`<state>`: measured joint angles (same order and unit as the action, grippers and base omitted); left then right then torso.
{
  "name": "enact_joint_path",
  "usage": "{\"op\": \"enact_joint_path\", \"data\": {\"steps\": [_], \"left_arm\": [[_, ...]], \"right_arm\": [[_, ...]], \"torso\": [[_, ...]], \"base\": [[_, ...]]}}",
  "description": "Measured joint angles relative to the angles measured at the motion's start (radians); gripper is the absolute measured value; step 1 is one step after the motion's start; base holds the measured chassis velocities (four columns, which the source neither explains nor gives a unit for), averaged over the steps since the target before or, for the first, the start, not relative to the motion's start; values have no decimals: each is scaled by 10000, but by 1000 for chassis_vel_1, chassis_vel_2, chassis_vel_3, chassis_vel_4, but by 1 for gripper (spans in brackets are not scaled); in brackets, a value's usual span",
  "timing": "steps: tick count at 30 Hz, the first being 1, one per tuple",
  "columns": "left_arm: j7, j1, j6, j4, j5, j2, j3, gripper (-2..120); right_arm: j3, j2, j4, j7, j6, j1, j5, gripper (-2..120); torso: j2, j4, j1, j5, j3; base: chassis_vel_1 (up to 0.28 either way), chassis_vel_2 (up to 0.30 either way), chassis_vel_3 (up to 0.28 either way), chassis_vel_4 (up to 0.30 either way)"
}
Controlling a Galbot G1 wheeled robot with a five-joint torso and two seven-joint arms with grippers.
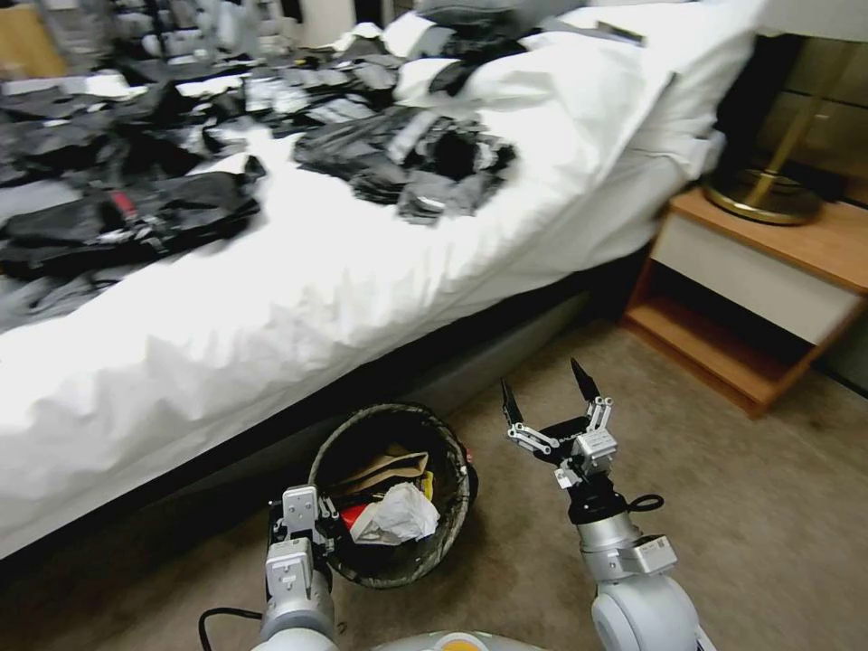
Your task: Pick up the trash bin, then pick up the garbage from the floor and place it into the trash bin.
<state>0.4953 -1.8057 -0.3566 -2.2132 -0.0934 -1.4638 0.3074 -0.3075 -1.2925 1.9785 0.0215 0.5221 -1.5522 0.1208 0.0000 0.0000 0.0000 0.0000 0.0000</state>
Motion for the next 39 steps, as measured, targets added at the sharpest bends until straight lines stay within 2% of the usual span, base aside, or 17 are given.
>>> {"op": "enact_joint_path", "data": {"steps": [17, 29, 35, 39], "left_arm": [[-11, -77, 77, 63, 25, 33, -71, 0], [-7, 120, 82, 227, 13, 31, -100, 0], [-1, 120, 80, 228, -7, 30, -54, 0], [1, 161, 80, 241, -19, 24, -44, 0]], "right_arm": [[134, 23, 4, 98, -189, 186, -59, 100], [-166, 42, -222, 104, -244, 309, 20, 100], [-766, 189, -344, 43, -795, -106, 110, 100], [-1115, 214, -351, -439, -1289, -657, 106, 100]], "torso": [[0, 1, 0, 0, 0], [0, -2, 1, 0, 0], [0, -1, 0, 0, 0], [0, -1, 0, 1, 0]], "base": [[128, 126, 129, 120], [31, 32, 37, 33], [0, 0, 0, 0], [0, 0, 0, 0]]}}
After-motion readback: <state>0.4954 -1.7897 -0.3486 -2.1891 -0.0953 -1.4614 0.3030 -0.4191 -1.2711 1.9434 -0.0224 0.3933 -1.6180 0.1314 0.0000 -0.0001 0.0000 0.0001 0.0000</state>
